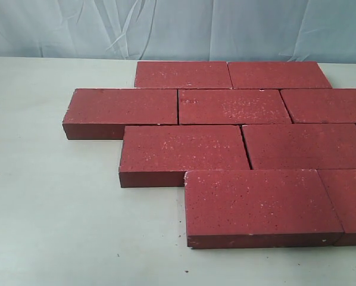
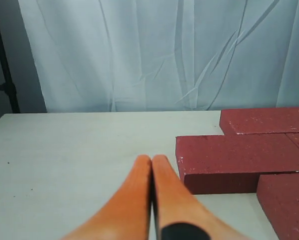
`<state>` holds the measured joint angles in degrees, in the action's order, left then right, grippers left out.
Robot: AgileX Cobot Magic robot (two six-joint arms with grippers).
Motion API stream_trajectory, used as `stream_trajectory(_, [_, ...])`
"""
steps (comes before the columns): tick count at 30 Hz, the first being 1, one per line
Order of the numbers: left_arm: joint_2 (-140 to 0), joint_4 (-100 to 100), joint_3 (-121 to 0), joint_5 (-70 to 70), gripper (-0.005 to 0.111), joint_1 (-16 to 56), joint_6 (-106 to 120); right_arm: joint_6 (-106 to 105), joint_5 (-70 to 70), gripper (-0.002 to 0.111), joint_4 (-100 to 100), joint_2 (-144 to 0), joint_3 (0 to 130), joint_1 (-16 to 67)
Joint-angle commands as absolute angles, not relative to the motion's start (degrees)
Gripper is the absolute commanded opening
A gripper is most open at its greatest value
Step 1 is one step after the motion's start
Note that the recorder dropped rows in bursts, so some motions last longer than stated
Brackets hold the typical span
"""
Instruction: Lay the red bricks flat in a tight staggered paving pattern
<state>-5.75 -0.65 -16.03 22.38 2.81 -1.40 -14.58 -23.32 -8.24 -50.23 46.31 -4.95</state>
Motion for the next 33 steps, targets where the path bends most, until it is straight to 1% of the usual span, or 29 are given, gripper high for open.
stream_trajectory(1, [-2.4, -0.5, -10.1, 17.4, 0.000, 2.9, -1.9, -14.7, -23.0, -0.001, -8.3, -50.0, 46.0, -5.0])
stream_trajectory(5, [-0.2, -0.5, -5.8, 16.7, 0.000, 2.9, -1.9, -14.7, -23.0, -0.001, -8.3, -50.0, 46.0, -5.0])
stream_trajectory(15, [0.0, -0.5, -0.2, 16.3, 0.000, 2.9, -1.9, -14.7, -23.4, -0.001, -8.3, -50.0, 46.0, -5.0])
stream_trajectory(33, [0.0, -0.6, 0.0, 15.3, 0.000, 2.9, -1.9, -14.5, -23.4, -0.001, -8.3, -50.0, 46.0, -5.0])
